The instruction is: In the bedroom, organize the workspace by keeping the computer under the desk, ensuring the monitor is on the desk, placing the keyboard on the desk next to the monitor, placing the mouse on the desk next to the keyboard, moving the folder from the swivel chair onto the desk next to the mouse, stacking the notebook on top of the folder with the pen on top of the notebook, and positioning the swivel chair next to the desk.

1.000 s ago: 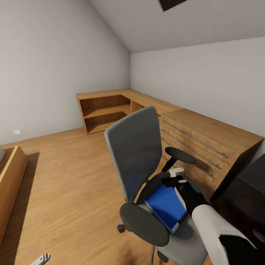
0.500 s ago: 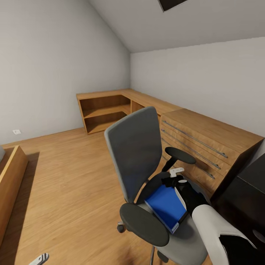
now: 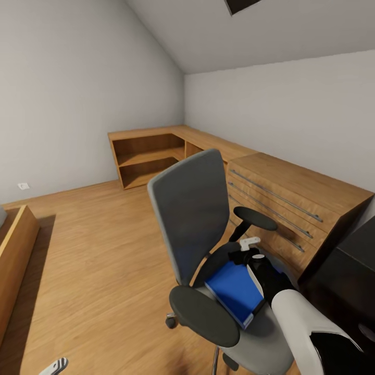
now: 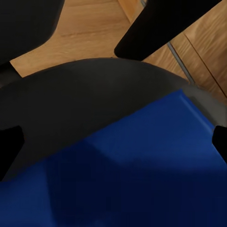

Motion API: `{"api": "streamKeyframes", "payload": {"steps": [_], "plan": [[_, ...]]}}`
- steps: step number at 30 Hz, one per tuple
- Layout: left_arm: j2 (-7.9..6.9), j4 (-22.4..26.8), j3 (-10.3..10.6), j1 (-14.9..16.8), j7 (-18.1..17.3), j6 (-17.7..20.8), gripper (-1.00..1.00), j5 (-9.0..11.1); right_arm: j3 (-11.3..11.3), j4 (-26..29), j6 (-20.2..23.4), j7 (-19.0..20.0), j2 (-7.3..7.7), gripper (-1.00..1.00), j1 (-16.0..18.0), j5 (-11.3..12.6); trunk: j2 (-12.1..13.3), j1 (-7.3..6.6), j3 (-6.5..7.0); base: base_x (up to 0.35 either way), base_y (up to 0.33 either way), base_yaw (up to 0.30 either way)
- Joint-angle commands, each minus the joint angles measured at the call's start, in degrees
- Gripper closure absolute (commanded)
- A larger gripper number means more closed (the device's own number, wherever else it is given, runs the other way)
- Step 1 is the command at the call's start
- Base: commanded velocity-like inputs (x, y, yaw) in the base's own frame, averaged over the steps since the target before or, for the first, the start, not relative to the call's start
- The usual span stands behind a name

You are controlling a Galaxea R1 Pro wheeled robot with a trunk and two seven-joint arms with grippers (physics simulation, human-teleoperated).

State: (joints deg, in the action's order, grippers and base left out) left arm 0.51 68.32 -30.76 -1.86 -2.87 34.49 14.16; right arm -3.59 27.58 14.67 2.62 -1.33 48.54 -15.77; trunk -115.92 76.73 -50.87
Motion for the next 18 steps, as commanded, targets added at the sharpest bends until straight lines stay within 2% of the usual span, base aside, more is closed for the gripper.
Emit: {"api": "streamKeyframes", "payload": {"steps": [1, 3, 18], "plan": [[0.04, 0.1, -0.2, 0.0, -0.3, 0.3, -1.00, 0.1, -0.4, 0.1, 0.3, 0.3, -0.07, -1.00, 0.0, -0.6, -0.4, 0.22, -0.22, 0.000, 0.000, 0.000], [0.03, 0.1, -0.2, 0.0, -0.3, 0.3, -1.00, 0.1, -0.4, 0.1, 0.3, 0.3, -0.07, -1.00, 0.0, -0.6, -1.2, 0.66, -0.58, 0.000, 0.000, 0.000], [-0.03, 0.1, -0.4, 0.0, -0.2, 0.2, -1.00, 0.1, -0.4, 0.1, 0.3, 0.2, -0.02, -1.00, 0.0, -0.6, -1.2, 0.66, -0.58, 0.000, 0.000, 0.000]]}}
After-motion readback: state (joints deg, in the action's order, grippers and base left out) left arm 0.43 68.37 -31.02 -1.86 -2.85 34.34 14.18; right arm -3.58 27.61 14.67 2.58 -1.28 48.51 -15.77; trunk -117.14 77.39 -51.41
